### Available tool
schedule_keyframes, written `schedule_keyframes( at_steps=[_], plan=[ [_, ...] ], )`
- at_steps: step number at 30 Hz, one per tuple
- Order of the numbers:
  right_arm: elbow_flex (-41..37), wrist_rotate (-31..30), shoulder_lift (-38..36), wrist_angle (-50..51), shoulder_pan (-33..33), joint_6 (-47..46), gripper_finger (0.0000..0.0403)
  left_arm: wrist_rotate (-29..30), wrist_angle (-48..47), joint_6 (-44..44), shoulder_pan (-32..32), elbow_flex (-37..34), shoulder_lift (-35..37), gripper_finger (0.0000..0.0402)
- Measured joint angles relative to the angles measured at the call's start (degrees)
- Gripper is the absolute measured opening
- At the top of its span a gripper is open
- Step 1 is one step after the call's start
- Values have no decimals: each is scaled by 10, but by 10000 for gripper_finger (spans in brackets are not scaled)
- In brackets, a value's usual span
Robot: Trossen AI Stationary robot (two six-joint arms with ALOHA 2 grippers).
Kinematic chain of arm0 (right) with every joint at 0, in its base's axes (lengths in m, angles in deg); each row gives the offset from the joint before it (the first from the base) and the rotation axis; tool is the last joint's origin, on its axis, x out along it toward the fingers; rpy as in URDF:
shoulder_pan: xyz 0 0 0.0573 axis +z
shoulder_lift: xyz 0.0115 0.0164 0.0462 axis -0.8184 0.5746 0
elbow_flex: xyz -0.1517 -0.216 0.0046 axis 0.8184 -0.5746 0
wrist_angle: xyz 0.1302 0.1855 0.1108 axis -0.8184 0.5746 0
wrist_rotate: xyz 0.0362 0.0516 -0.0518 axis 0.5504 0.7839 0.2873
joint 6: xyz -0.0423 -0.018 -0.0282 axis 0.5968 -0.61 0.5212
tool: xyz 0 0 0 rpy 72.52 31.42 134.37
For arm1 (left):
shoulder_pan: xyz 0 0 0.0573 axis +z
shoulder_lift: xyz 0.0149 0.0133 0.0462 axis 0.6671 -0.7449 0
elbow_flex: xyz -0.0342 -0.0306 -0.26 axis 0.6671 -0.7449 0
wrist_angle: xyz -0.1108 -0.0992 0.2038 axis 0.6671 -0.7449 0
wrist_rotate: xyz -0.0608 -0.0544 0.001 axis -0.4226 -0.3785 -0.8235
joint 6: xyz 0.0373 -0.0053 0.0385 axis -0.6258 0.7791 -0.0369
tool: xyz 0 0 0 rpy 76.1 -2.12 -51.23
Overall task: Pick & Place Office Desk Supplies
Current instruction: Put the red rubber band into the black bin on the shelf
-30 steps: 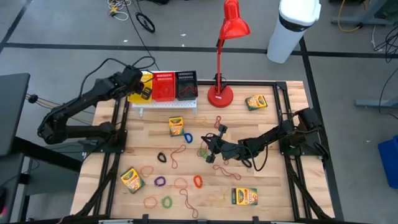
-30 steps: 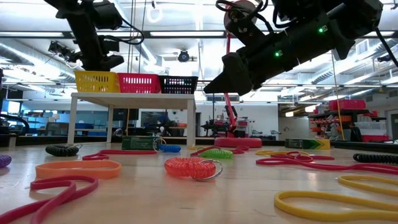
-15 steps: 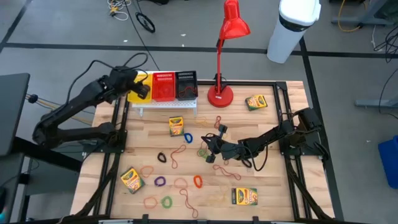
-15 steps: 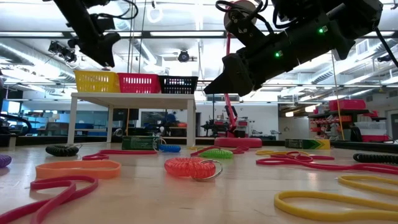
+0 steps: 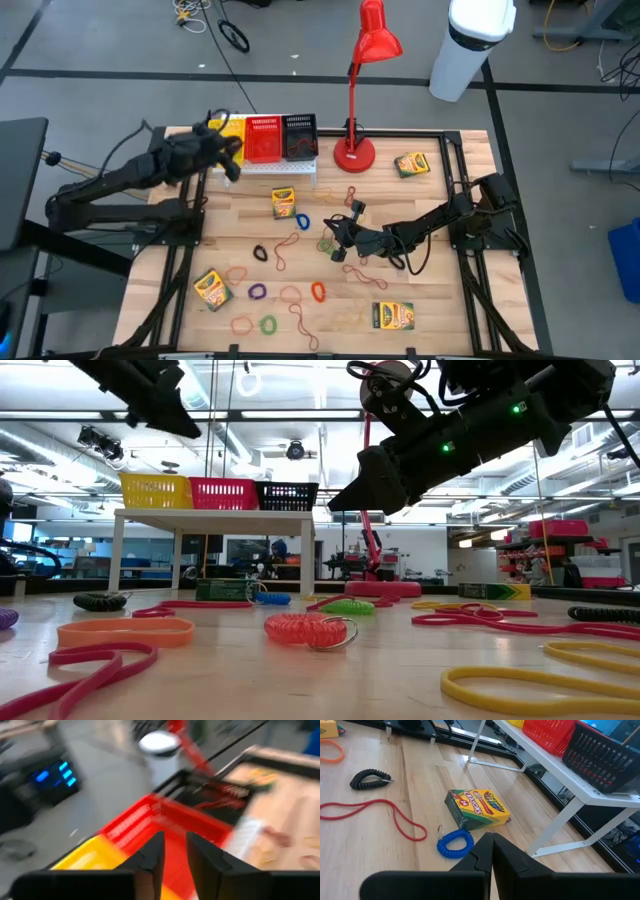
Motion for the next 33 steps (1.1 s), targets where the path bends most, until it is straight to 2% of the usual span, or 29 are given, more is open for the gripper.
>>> schedule_keyframes(
  at_steps=[6, 10, 14, 19, 25, 30, 33],
  plan=[
    [0, 0, 0, -1, -1, 0, 17, 0, 224, -36, -117, -124, 19, 41],
    [0, 0, 0, -6, -8, 0, 17, 0, 367, -57, -183, -200, 7, 27],
    [0, 10, 0, -8, -16, -4, 17, -2, 469, -63, -230, -262, -17, 23],
    [0, 31, 0, -8, -21, -57, 17, -27, 510, -61, -255, -299, -49, 23],
    [0, 81, 0, -3, -28, -94, 17, -64, 554, -56, -259, -301, -97, 23],
    [0, 110, 0, 1, -26, -91, 17, -176, 581, -80, -259, -301, -146, 23],
    [0, 122, -8, 24, -26, -77, 17, -204, 582, -80, -259, -301, -181, 23]
  ],
)
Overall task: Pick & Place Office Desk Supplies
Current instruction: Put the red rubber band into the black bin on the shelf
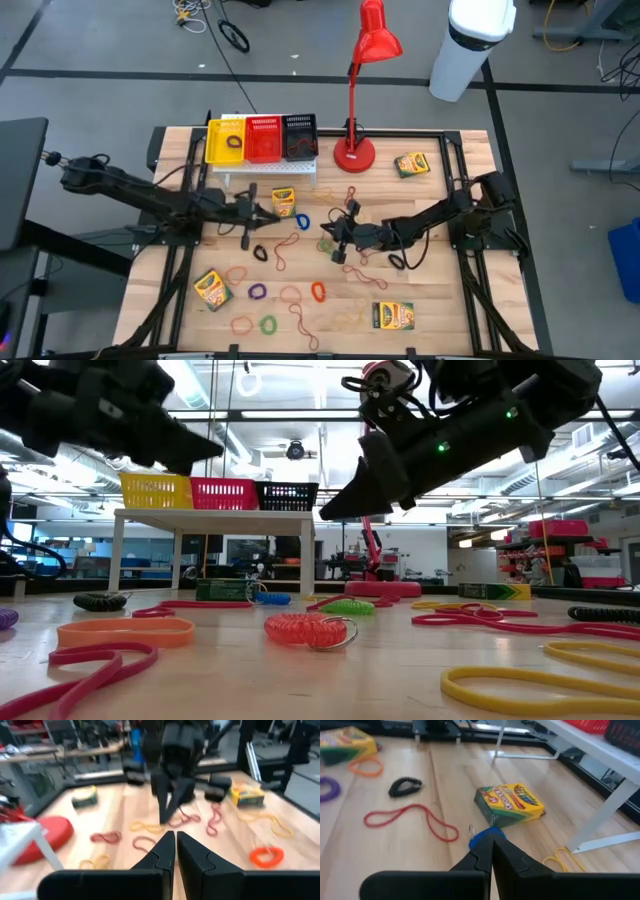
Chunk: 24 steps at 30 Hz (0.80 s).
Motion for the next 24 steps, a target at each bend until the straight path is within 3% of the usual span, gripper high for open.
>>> schedule_keyframes(
  at_steps=[9, 17, 21, 24],
  plan=[
    [33, 7, -50, 226, 0, -73, 17, 5, 70, 9, -1, 0, -127, 25],
    [34, 81, -60, 361, 10, -107, 17, -5, 136, 27, -21, 18, -229, 57],
    [33, 39, -67, 439, 36, -153, 17, 13, 124, 41, -38, 45, -266, 84],
    [18, -10, -70, 428, 62, -196, 17, 83, 91, 47, -65, 72, -283, 104]
  ],
)
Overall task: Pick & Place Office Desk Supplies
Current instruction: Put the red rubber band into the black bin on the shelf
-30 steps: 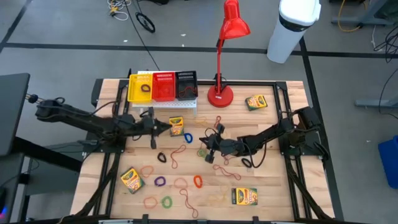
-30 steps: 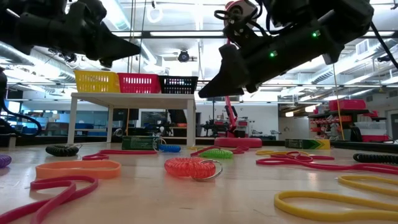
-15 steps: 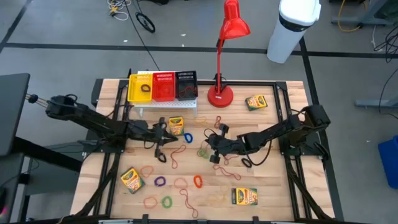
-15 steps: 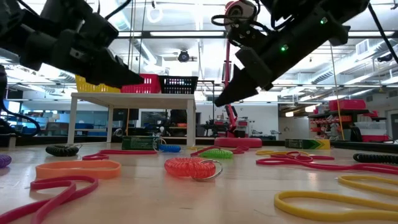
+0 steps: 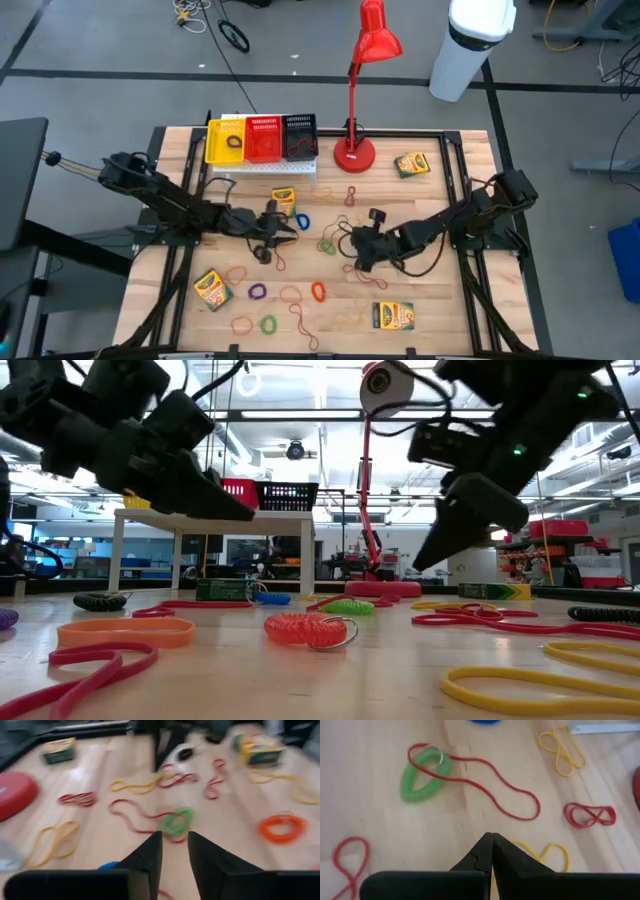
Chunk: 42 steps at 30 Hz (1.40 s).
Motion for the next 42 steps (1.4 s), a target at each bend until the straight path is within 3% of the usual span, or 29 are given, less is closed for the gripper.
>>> schedule_keyframes(
  at_steps=[4, 8, 13, 23, 30, 42],
  plan=[
    [-46, -32, 0, -75, 37, -28, 17, 137, -125, 32, -55, 58, -3, 121],
    [-99, -88, 0, -209, 62, -23, 17, 187, -272, 144, -95, 128, -3, 131],
    [-140, -129, 0, -336, 60, 35, 17, 189, -441, 289, -107, 180, -2, 136],
    [-145, -128, 0, -360, 57, 48, 17, 182, -555, 394, -100, 181, -27, 136],
    [-145, -128, 0, -362, 57, 48, 17, 100, -550, 392, -63, 182, -78, 136],
    [-145, -128, 1, -361, 57, 49, 17, 69, -548, 343, -65, 190, -88, 112]
  ],
)
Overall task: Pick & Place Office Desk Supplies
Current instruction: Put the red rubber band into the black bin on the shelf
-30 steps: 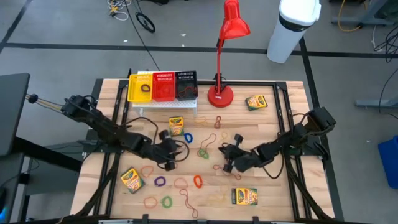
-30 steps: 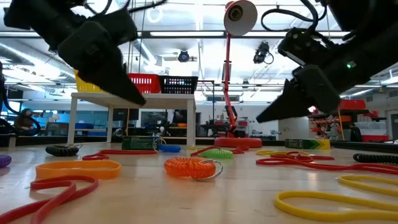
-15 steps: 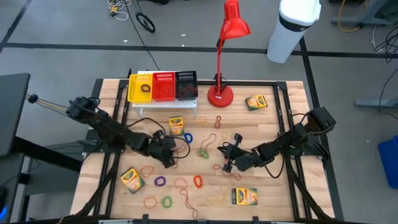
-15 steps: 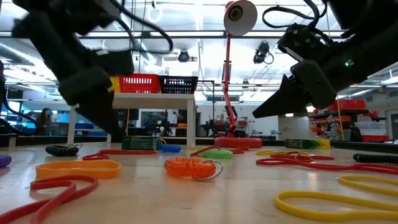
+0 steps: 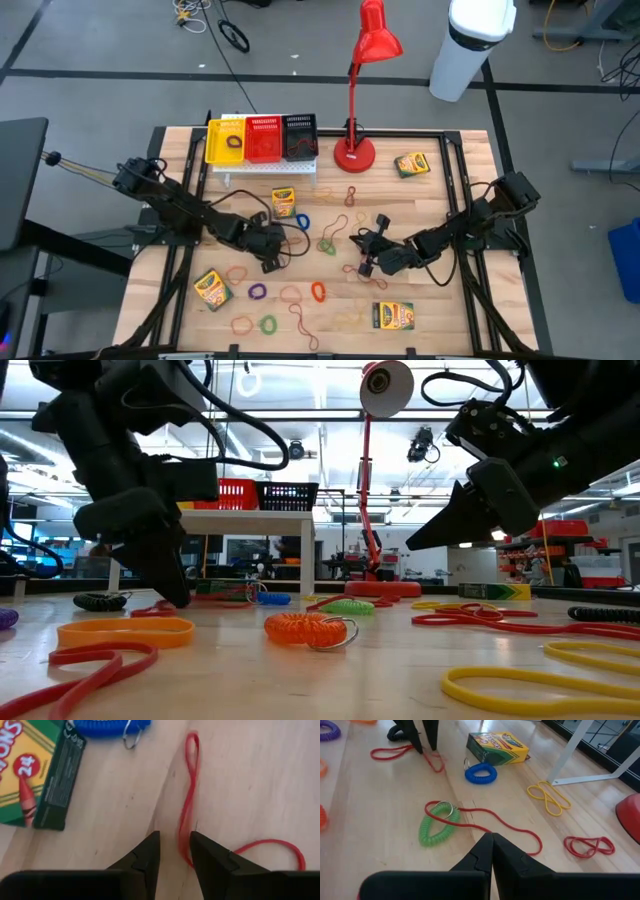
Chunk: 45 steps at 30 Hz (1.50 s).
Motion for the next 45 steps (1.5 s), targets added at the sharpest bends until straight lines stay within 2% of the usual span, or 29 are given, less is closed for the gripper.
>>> schedule_keyframes(
  at_steps=[12, 23, 31, 45],
  plan=[
    [0, 0, 0, 0, 0, 0, 17, -3, -8, -64, -20, 6, -1, 11],
    [0, 0, 0, 0, 0, 0, 17, 20, -9, -83, -22, 6, 1, 9],
    [0, 0, 0, 1, 0, 0, 17, 104, -13, -100, -53, 6, 46, 9],
    [0, 0, 0, 2, 0, 0, 17, 361, -11, -120, -126, 6, 128, 9]
  ],
)
